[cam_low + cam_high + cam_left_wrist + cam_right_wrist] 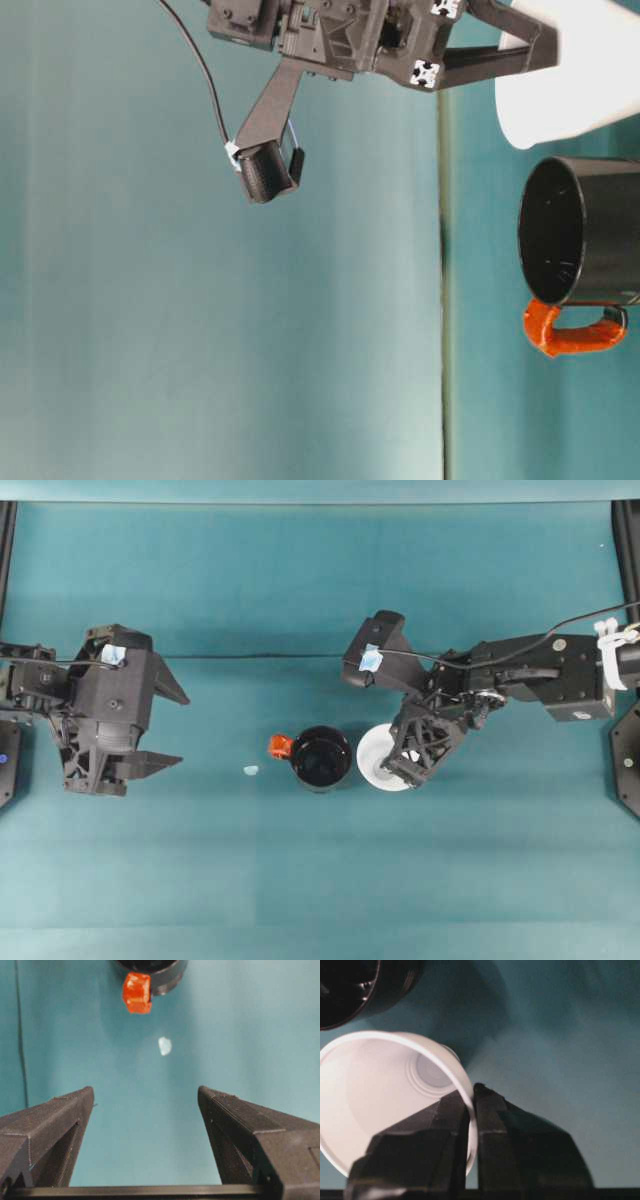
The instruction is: Put the paper cup into the moved red handle cup holder.
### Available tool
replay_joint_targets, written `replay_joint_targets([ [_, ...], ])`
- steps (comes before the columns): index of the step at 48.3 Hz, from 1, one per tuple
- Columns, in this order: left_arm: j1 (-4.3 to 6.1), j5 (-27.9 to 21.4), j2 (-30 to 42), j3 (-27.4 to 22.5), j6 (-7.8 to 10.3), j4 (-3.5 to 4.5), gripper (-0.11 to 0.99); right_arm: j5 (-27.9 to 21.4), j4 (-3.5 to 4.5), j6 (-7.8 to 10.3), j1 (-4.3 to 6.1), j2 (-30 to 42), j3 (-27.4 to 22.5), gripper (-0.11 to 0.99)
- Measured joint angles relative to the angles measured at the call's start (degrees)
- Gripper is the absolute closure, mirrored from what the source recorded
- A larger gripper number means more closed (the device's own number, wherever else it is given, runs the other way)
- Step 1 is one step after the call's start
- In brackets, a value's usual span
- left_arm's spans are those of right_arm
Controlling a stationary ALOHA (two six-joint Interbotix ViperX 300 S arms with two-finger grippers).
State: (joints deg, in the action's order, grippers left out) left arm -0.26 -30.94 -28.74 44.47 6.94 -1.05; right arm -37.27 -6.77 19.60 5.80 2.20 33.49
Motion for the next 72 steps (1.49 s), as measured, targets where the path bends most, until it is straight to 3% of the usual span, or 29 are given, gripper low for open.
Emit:
replay_joint_targets([
  [13,0.00,0.0,0.0,0.1,-0.09,0.00,-0.03,-2.3,-0.97,0.09,0.00,-0.3,-1.2,0.99],
  [18,0.00,0.0,-0.1,0.0,-0.09,0.09,-0.03,-6.9,-1.05,0.09,0.26,-2.0,-4.0,0.99],
  [27,0.00,0.0,0.0,0.0,-0.09,0.00,-0.03,-18.5,-0.97,0.09,2.20,-5.1,-12.5,0.99],
  [37,0.00,0.0,0.0,0.0,-0.09,0.00,-0.03,-30.4,1.14,0.00,2.55,-7.8,-22.4,0.99],
  [44,0.00,0.0,0.0,0.0,-0.09,0.00,-0.03,-34.7,1.32,0.00,2.55,-8.0,-25.4,0.99],
  [57,0.00,0.0,-0.1,0.0,-0.09,0.00,-0.03,-33.1,1.32,0.09,2.20,-5.1,-29.5,0.99],
  [72,0.00,-0.1,0.0,0.0,-0.09,0.00,-0.03,-29.6,1.32,0.00,0.18,1.1,-31.2,0.99],
])
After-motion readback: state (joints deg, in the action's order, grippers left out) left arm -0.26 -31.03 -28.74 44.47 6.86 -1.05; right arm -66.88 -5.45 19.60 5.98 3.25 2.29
